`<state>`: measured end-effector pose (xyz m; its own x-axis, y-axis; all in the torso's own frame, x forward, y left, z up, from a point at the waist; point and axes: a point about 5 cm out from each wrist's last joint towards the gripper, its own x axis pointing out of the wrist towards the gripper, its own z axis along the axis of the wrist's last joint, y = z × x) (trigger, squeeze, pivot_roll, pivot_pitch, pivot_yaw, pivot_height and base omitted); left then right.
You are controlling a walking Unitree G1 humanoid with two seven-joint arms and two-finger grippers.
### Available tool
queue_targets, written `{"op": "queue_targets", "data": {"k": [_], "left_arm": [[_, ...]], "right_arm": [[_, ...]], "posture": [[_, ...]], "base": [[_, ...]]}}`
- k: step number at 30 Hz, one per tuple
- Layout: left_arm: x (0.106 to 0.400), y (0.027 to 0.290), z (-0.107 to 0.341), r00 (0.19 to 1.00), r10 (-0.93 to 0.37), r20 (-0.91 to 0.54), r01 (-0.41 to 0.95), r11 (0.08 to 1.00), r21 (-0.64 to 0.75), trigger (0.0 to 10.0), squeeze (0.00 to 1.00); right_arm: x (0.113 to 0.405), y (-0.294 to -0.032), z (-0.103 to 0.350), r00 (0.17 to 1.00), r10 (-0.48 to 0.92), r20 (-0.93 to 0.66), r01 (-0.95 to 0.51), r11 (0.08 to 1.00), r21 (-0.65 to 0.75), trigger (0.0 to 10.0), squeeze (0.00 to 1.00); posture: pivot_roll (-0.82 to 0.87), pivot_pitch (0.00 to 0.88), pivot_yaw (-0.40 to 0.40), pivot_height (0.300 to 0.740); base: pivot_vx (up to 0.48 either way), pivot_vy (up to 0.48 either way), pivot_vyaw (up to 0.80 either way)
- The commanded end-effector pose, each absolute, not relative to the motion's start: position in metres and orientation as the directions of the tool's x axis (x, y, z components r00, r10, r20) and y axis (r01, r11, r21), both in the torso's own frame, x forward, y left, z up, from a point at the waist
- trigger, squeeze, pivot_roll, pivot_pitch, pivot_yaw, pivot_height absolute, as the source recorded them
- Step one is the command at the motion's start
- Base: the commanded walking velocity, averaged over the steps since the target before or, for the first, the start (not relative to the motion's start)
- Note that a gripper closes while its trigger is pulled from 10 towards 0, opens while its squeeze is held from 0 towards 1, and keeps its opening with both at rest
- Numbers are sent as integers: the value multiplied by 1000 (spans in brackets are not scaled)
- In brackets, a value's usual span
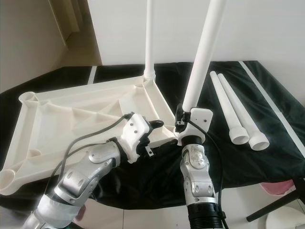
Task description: Building children table
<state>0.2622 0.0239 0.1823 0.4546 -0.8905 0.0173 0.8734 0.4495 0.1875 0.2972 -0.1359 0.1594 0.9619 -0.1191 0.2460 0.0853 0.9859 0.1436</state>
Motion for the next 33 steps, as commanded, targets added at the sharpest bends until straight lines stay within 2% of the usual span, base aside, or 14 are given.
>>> {"op": "queue_targets", "data": {"k": [1,2,10,15,16,21,22,26,33], "left_arm": [[259,22,182,403,-915,7,901,398,176,10000,0],[259,22,182,402,-915,7,901,397,175,10000,0],[259,22,177,403,-915,-15,900,394,189,10000,0],[261,24,177,425,-905,-11,889,415,195,10000,0],[261,23,177,428,-904,-11,888,418,194,10000,0],[261,23,176,430,-903,-13,887,420,194,10000,0],[261,22,176,430,-903,-14,886,420,196,10000,0],[261,22,176,433,-901,-16,885,421,199,10000,0],[261,21,175,440,-898,-25,882,427,199,10000,0]], "right_arm": [[295,-138,147,968,-168,185,131,972,198,10000,341],[295,-139,150,965,-174,199,132,969,207,10000,1000],[294,-150,166,940,-164,299,114,977,179,10000,1000],[296,-160,163,957,-65,282,20,987,158,10000,973],[297,-161,161,964,-5,265,-34,990,140,10000,0],[301,-166,157,967,114,228,-140,985,104,10000,0],[304,-167,155,961,182,210,-203,976,81,10000,0],[312,-174,153,915,375,147,-375,927,-29,10000,0],[320,-180,154,843,532,82,-522,845,-114,10000,0]], "posture": [[-34,26,19,740],[-34,27,19,740],[-34,27,14,740],[-34,27,13,740],[-37,28,13,740],[-38,30,13,740],[-40,30,14,740],[-38,29,13,740],[-36,26,17,740]], "base": [[0,0,0],[0,0,0],[0,0,0],[0,0,0],[0,0,0],[0,0,0],[0,0,0],[0,0,0],[0,0,0]]}}
